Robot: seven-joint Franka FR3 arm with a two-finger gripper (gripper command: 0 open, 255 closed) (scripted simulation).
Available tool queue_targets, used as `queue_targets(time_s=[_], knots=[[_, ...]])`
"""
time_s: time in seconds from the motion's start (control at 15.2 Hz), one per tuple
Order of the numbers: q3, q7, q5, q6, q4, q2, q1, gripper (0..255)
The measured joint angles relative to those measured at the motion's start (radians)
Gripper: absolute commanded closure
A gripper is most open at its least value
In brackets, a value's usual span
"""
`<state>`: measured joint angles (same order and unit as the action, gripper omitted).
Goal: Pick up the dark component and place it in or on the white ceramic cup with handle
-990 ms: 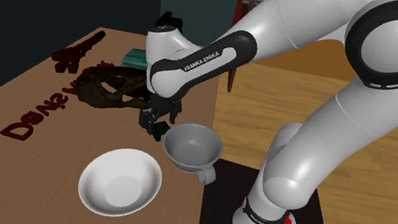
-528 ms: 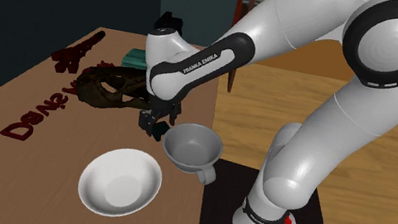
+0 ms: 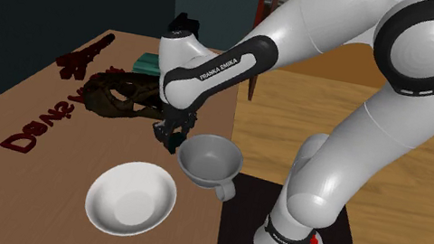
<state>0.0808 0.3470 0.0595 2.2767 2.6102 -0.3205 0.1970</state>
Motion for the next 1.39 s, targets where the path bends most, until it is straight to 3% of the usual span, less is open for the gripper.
queue_targets(time_s=[0.33, 1.12, 1.19, 1.39], knots=[[0.0, -0.001, 0.0, -0.019, -0.007, -0.012, 0.001, 255], [-0.007, -0.001, -0.003, -0.199, -0.106, -0.093, -0.001, 255], [-0.007, -0.001, -0.003, -0.199, -0.106, -0.093, -0.001, 0], [-0.018, 0.019, -0.008, -0.21, -0.07, -0.138, -0.005, 0]])
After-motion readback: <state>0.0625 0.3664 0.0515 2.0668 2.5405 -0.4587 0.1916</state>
